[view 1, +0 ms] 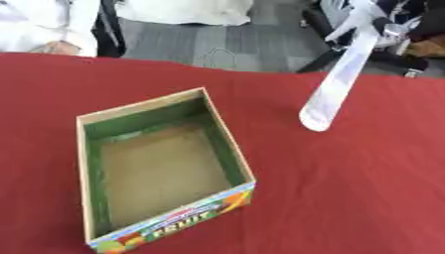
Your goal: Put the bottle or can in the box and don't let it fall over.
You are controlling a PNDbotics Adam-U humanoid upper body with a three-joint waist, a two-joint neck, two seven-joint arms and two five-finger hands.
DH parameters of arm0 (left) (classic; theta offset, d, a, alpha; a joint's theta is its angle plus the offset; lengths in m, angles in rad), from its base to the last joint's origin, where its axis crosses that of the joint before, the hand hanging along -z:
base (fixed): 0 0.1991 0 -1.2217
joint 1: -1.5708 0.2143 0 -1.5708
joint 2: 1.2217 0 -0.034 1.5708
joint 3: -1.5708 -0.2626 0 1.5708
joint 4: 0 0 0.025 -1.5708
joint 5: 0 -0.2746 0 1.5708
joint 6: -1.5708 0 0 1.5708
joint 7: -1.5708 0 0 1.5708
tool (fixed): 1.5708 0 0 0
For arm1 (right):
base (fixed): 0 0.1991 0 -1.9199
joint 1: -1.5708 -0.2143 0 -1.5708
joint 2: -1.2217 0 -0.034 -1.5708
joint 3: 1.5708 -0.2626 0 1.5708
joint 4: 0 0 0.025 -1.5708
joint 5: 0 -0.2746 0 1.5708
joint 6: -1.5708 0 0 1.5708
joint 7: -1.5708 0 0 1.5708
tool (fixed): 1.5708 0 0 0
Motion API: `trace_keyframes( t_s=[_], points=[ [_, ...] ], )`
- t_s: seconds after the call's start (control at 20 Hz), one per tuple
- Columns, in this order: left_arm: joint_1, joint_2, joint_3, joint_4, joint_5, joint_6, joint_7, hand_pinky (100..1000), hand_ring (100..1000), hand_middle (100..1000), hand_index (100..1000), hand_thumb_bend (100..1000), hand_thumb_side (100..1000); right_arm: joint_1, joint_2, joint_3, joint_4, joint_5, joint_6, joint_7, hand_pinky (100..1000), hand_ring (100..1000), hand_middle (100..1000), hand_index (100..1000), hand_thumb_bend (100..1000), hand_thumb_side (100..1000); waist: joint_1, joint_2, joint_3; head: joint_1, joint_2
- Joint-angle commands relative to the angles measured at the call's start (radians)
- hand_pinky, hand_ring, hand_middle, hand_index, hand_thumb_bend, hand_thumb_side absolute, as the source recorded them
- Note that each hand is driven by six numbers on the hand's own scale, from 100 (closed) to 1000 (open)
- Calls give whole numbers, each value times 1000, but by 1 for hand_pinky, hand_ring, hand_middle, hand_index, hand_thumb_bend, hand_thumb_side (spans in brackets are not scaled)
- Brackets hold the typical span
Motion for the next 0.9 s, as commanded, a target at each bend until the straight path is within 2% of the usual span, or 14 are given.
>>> trace_keyframes(
  t_s=[0.05, 0.55, 0.9],
  points=[
    [-1, 14, 9, -21, -1, -2, 3, 741, 646, 658, 721, 100, 773, -24, -43, -12, -23, -15, 1, -22, 587, 311, 362, 406, 100, 100, 4, -30, -3, 1, 1],
    [2, 17, 9, -21, 4, -1, 3, 741, 645, 656, 720, 100, 770, -50, -29, 0, -56, -32, 5, -51, 582, 303, 354, 397, 100, 100, 2, -49, -8, 1, 11],
    [4, 20, 9, -21, 8, 1, 4, 742, 643, 654, 720, 100, 765, -89, 8, 23, -91, -39, 10, -37, 581, 301, 352, 395, 100, 100, -2, -68, -8, -3, 25]
  ],
)
